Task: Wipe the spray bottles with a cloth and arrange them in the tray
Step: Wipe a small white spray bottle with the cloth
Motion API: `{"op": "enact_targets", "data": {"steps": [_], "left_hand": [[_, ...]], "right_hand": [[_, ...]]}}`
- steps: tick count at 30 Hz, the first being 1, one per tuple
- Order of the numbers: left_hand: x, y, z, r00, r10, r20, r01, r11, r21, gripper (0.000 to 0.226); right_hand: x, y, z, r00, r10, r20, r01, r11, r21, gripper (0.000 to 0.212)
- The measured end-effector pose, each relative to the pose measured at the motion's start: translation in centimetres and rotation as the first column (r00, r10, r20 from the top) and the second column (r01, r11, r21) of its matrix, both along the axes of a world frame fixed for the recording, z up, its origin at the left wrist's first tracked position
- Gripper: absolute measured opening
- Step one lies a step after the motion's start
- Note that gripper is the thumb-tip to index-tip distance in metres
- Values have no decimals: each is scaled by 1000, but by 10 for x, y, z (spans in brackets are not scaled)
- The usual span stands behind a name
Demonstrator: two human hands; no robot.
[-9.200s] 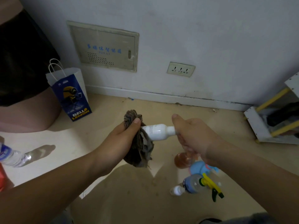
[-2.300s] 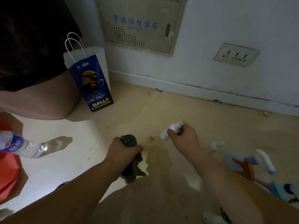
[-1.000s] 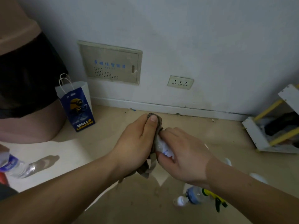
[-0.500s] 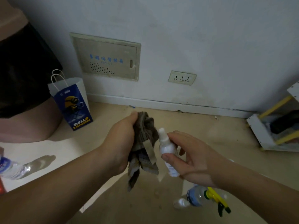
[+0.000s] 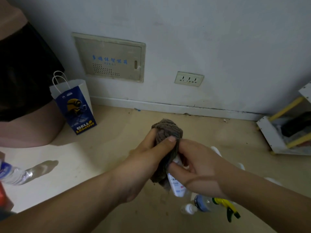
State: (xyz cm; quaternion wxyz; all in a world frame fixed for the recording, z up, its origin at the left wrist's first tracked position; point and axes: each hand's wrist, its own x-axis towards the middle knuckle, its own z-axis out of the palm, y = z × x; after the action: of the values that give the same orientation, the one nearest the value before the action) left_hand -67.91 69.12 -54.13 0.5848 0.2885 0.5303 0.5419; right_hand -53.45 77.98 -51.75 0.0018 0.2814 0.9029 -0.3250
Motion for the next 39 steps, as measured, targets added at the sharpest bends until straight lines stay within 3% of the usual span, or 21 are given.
{"op": "enact_targets", "data": {"steps": [2, 6, 12, 15, 19, 22, 27, 29, 31, 33, 36, 39], "left_hand": [[-1, 1, 1, 999, 16, -44, -16, 1000, -12, 22], [5, 0, -4, 911, 123, -393, -124, 992, 23, 31], [2, 1, -8, 824, 244, -511, -206, 970, 131, 54], [-8, 4, -7, 878, 279, -389, -254, 960, 114, 56], [-33, 11, -13, 935, 354, -9, -349, 918, -189, 54], [-39, 8, -11, 940, 314, 135, -288, 940, -184, 54], [-24, 11, -18, 983, 156, 100, -145, 983, -111, 45], [-9, 9, -17, 1000, -9, 18, 10, 999, -42, 28], [2, 0, -13, 990, -113, -85, 114, 993, 12, 20], [5, -7, -14, 988, -147, -47, 148, 989, 15, 22], [4, -6, -13, 990, -141, 26, 141, 990, -21, 24], [9, -6, -5, 989, -142, -44, 139, 987, -75, 32]], "right_hand": [[-2, -4, 0, 1000, -6, 5, 6, 1000, -6, 17], [-6, -8, -7, 993, -84, -82, 73, 990, -120, 10], [-9, -7, -6, 984, -88, -157, 27, 934, -356, 10], [-7, 0, -7, 975, -91, -203, 20, 945, -326, 10], [-1, 6, -12, 965, -186, -186, 96, 908, -408, 13], [2, 8, -11, 947, -259, -191, 138, 862, -487, 14], [2, 8, -6, 928, -323, -187, 188, 838, -513, 14], [0, 4, -3, 952, -237, -193, 156, 919, -362, 14], [0, 2, -4, 986, -88, -142, 74, 992, -103, 12], [1, 2, -2, 995, 1, -95, 0, 1000, 12, 13], [1, 1, 0, 990, -54, -133, 40, 994, -105, 9], [0, 9, -6, 967, -217, -134, 186, 960, -211, 17]]}}
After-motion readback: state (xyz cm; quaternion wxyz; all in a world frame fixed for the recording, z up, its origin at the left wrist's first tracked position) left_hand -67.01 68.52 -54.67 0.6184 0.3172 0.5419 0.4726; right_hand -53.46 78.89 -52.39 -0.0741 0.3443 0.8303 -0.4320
